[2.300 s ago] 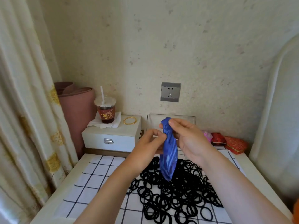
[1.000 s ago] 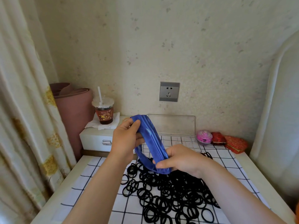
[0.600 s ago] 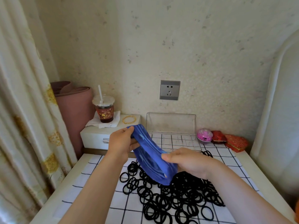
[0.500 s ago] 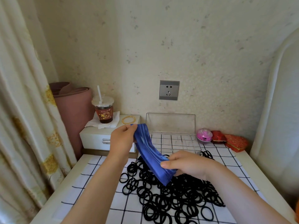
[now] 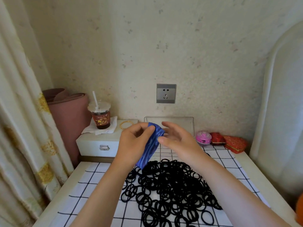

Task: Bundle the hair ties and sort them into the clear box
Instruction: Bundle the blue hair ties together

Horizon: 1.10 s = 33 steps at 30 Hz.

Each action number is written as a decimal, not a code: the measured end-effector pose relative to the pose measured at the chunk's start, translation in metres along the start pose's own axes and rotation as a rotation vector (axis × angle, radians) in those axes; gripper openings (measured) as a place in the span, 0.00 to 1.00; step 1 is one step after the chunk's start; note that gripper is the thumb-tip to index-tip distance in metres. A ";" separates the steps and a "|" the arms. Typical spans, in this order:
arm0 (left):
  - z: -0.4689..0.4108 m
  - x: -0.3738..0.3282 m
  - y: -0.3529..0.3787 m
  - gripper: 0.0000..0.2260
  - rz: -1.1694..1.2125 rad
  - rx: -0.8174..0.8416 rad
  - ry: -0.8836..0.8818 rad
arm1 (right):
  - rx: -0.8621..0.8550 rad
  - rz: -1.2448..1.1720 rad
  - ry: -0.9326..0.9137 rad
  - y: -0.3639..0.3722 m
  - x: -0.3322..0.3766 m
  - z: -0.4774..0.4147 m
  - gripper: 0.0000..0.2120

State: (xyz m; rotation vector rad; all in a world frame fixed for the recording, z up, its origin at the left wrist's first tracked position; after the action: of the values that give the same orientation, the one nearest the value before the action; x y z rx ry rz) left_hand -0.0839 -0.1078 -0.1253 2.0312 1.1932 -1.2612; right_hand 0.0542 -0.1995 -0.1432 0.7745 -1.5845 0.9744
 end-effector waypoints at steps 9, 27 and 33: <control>0.001 0.011 -0.001 0.07 0.023 0.021 -0.040 | 0.242 0.113 0.146 0.003 -0.001 0.007 0.05; 0.008 0.036 0.003 0.16 0.092 0.291 -0.431 | -0.042 -0.079 0.062 -0.001 -0.017 0.001 0.04; 0.011 0.041 0.002 0.12 -0.247 0.367 -0.239 | 0.008 0.129 0.069 -0.008 -0.018 0.000 0.19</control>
State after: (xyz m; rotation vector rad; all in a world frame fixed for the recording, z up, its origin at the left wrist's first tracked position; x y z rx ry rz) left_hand -0.0788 -0.0997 -0.1662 1.9395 1.1926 -1.9049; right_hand 0.0651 -0.2029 -0.1590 0.6438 -1.5865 1.0900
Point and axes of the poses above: each hand's wrist, its own z-axis away from the middle knuckle, its own y-axis out of the palm, x = y × z, the point moved 2 cm from there along -z, towards the middle knuckle, and after that the axes turned 6 degrees about y, right-handed, at the moved point
